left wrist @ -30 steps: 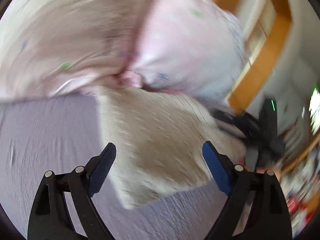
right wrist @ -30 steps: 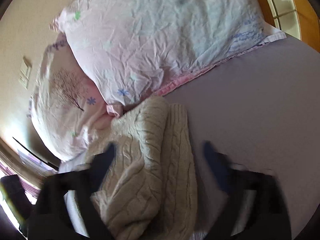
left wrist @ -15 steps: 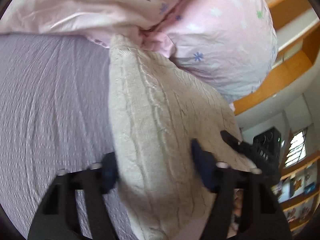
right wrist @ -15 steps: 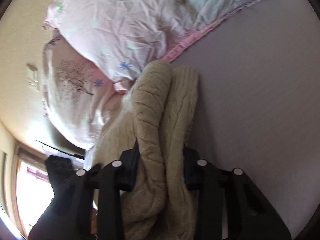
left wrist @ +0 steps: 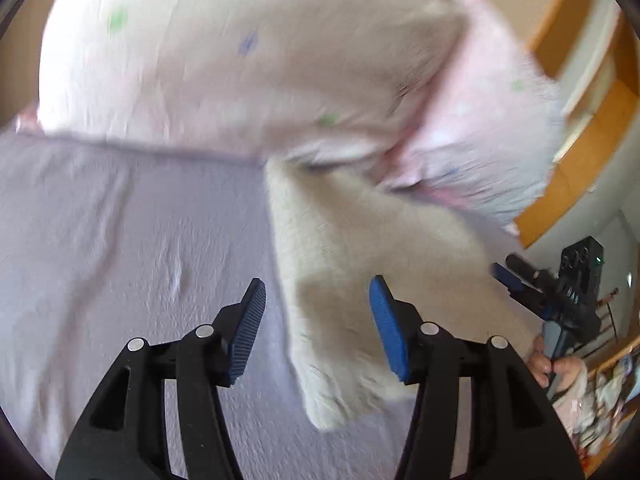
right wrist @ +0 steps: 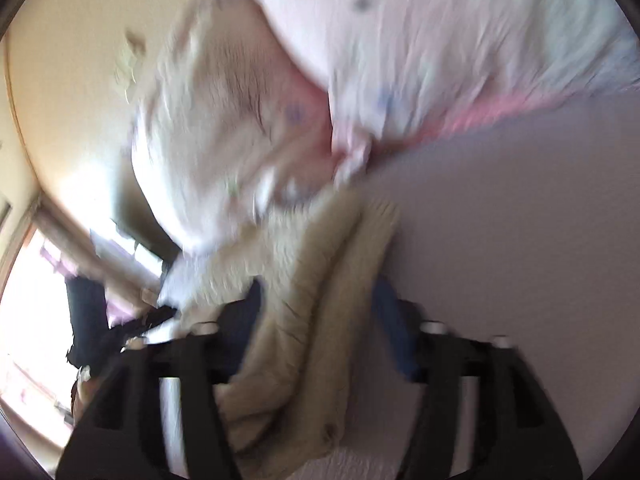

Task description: Fold small clothes

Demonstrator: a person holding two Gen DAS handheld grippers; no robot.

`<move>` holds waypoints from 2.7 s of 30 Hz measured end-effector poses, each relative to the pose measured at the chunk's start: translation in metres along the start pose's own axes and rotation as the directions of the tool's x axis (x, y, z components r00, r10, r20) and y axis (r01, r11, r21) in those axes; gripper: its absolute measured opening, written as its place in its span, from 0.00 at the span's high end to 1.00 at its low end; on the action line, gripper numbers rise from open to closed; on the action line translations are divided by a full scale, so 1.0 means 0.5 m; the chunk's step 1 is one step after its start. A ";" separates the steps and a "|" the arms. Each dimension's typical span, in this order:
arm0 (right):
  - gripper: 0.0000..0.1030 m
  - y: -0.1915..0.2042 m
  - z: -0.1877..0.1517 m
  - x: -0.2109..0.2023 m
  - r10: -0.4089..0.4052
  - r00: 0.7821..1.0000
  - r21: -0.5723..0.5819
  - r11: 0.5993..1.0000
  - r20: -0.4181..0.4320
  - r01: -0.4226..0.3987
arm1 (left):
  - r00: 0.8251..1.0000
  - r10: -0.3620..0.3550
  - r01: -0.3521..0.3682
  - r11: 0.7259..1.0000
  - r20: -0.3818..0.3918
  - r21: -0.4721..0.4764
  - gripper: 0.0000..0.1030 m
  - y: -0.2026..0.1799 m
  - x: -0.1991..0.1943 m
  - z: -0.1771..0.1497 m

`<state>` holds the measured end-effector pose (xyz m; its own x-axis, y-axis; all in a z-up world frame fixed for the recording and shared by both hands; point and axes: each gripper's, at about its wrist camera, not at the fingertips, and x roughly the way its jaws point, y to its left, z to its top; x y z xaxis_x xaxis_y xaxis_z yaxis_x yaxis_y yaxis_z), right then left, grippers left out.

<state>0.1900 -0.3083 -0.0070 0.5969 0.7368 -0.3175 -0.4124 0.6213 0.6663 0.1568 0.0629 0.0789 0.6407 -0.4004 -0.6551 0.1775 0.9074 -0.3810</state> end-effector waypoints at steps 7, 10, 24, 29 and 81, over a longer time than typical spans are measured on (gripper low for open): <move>0.21 0.042 -0.045 0.101 0.045 0.976 0.096 0.995 -0.212 -0.025 | 0.987 -0.144 0.148 0.987 -0.073 0.063 0.27 -0.108 0.040 -0.041; 0.30 0.021 -0.047 0.100 0.006 0.983 0.149 0.989 -0.186 0.022 | 0.997 -0.034 0.041 0.992 -0.063 0.121 0.27 -0.123 0.085 -0.071; 0.02 0.167 -0.241 -0.038 -0.465 0.884 -0.244 0.864 -0.047 0.441 | 0.975 0.223 -0.209 0.943 -0.024 0.259 0.01 -0.110 -0.043 -0.225; 0.02 0.165 -0.283 0.006 -0.554 0.829 -0.275 0.810 -0.073 0.518 | 0.966 0.251 -0.230 0.946 -0.066 0.227 0.01 -0.081 -0.018 -0.225; 0.02 0.185 -0.322 0.076 -0.679 0.729 -0.390 0.696 -0.083 0.603 | 0.931 0.349 -0.318 0.918 -0.102 0.237 0.01 -0.061 0.003 -0.241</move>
<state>0.0638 -0.1800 -0.0662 0.6581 0.1375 -0.7403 -0.1954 0.9807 0.0085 0.0624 0.0190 0.0108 0.5823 -0.0692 -0.8100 0.1360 0.9906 0.0132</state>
